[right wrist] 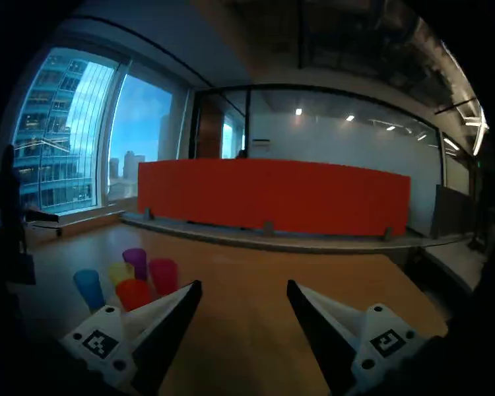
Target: Pour water
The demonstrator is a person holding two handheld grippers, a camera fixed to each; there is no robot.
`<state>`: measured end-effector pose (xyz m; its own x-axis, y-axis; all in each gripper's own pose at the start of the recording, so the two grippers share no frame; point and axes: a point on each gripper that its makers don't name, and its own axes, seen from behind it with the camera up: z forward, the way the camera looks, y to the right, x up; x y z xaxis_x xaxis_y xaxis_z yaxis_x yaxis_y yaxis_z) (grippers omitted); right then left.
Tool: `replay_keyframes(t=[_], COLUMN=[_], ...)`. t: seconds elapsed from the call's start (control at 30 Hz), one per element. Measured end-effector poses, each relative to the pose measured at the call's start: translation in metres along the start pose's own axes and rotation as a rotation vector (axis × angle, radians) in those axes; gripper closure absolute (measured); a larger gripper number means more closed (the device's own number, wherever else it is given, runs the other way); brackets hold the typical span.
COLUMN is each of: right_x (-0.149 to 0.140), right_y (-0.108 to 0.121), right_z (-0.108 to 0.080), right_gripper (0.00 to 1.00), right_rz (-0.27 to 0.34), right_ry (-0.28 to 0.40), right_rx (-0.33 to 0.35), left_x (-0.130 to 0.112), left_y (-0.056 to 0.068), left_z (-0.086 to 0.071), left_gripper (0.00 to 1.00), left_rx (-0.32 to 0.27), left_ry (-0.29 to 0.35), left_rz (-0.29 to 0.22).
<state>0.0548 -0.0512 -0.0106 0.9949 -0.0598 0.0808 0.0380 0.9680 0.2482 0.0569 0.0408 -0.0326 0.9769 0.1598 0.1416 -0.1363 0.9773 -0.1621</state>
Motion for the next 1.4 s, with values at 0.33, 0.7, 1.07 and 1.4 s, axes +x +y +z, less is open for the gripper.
replay_keyframes(t=[0.33, 0.7, 1.07, 1.4], right_x=[0.007, 0.020, 0.026, 0.024], right_y=[0.019, 0.036, 0.048, 0.055], right_z=[-0.007, -0.017, -0.026, -0.025], right_gripper=[0.00, 0.00, 0.00, 0.00], right_rz=[-0.004, -0.003, 0.040, 0.079], right_ry=[0.076, 0.146, 0.185, 0.191], right_rx=[-0.124, -0.231, -0.276, -0.291], left_x=[0.006, 0.013, 0.010, 0.004], left_y=[-0.017, -0.022, -0.024, -0.016], left_z=[-0.003, -0.004, 0.002, 0.010], left_gripper=[0.04, 0.04, 0.04, 0.04], left_rx=[0.080, 0.102, 0.120, 0.140], left_ry=[0.054, 0.114, 0.139, 0.165], left_rz=[-0.042, -0.117, -0.148, -0.098])
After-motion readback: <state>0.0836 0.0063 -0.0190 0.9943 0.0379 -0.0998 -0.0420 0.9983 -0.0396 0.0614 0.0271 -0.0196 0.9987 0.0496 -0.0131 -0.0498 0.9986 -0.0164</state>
